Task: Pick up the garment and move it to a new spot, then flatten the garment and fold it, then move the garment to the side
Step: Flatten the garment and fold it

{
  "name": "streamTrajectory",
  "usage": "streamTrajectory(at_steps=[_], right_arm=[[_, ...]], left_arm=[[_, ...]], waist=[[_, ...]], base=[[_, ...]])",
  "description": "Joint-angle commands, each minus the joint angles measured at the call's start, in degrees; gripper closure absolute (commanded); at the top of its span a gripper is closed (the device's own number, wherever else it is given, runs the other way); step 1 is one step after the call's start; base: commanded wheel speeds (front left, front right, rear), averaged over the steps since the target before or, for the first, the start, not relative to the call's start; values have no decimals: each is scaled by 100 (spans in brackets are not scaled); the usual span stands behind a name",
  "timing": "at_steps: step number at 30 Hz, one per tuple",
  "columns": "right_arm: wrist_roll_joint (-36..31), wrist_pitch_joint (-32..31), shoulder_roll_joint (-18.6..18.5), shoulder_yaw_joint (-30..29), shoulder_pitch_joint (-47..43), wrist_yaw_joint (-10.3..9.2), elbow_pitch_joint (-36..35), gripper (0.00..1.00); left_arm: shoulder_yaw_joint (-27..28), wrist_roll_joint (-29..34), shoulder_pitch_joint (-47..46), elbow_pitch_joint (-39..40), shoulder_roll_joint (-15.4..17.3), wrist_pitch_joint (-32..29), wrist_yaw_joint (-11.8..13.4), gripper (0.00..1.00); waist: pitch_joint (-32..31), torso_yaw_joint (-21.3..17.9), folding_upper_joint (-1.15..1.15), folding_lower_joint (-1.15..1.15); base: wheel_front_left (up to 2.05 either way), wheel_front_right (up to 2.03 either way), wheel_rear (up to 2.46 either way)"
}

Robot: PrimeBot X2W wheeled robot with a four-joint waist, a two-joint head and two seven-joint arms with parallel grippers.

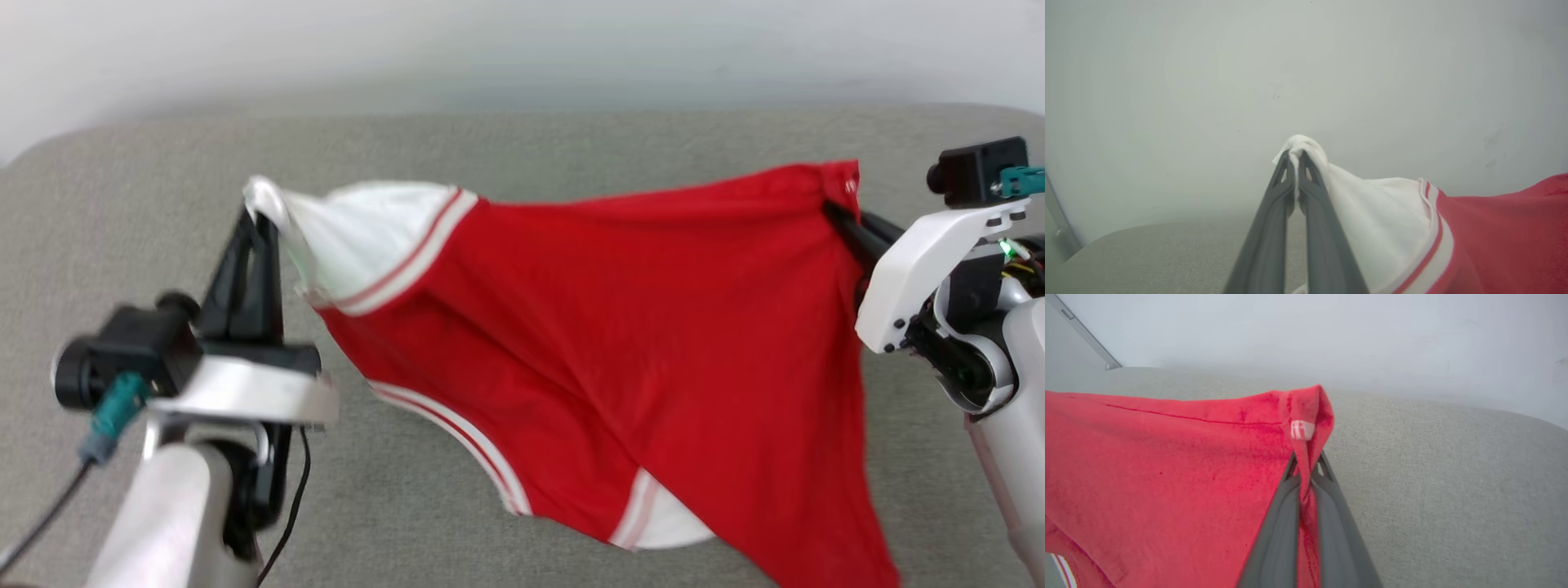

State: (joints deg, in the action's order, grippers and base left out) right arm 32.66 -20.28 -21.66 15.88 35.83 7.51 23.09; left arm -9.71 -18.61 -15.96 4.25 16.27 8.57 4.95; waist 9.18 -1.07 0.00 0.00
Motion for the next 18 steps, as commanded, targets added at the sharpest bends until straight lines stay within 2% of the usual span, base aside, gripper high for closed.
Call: streamTrajectory(at_steps=[1, 9, 18], right_arm=[[-64, 130, 54, -56, 21, -4, -26, 100], [-359, 913, 413, -591, 567, -4, -130, 100], [-496, 1176, 375, -1067, 2076, -4, -396, 100]], left_arm=[[23, -3, -191, -7, 19, -13, -26, 100], [147, -108, -1509, -501, 64, -55, -134, 100], [145, 81, -3881, -1264, 127, 52, -280, 100]], waist=[[-153, -129, 0, 0], [-125, -265, 0, 0], [834, -296, 0, 0]], base=[[0, 0, 0], [0, 0, 0], [0, 0, 0]])
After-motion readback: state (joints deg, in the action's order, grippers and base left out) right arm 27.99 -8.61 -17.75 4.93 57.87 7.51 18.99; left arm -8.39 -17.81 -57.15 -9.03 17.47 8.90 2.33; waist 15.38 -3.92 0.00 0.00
